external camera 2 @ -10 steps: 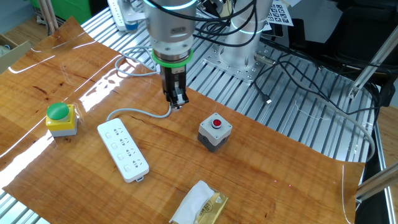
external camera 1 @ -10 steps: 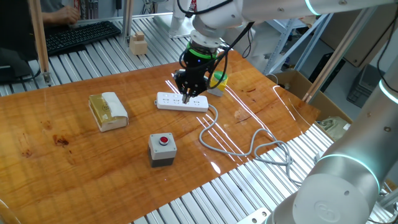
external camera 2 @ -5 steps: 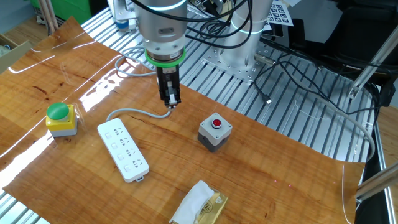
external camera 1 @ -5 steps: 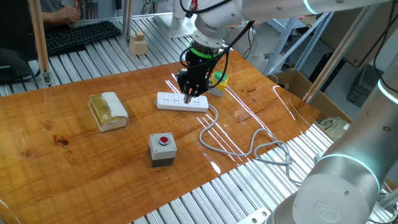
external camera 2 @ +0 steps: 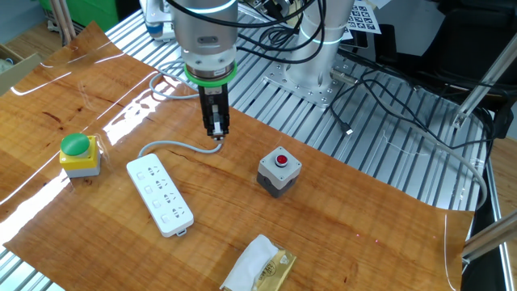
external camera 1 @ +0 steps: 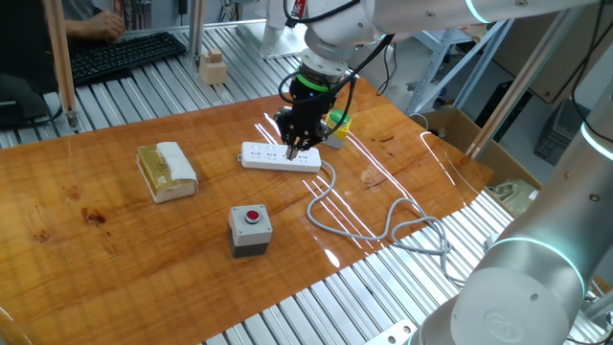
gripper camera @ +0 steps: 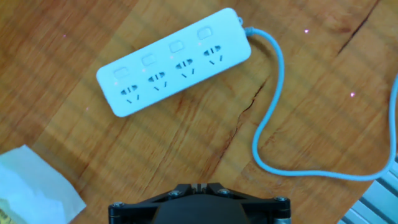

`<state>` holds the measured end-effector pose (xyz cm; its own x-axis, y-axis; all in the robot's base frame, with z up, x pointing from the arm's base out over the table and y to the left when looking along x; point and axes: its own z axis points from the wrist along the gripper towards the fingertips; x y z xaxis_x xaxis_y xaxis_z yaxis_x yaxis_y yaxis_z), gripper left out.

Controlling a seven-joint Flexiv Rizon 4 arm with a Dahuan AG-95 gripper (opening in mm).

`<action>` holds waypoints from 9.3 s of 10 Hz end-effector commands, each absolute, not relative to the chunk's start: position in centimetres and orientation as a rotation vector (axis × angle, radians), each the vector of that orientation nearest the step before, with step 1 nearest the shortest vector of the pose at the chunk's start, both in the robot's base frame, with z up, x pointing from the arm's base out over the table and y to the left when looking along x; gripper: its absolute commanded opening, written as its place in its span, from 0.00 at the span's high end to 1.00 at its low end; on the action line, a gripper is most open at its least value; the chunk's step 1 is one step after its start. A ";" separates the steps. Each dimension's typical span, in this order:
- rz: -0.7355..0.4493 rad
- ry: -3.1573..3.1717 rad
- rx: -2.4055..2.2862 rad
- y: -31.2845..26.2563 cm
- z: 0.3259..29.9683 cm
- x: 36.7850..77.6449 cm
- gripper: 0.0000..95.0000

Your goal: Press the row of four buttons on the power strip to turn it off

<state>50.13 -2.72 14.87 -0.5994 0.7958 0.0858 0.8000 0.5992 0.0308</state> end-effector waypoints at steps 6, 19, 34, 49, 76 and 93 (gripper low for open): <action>-0.067 -2.640 -1.594 -3.7 14.5 50.2 1.00; -0.004 -2.359 -1.987 -6.9 12.7 50.3 1.00; -0.027 -2.282 -2.072 -10.8 12.2 53.6 0.80; -0.126 -2.234 -2.166 -15.9 10.2 57.3 0.80; -0.032 -2.135 -2.017 -18.1 7.2 58.7 0.40; 0.039 -2.202 -2.067 -15.8 5.8 60.6 0.00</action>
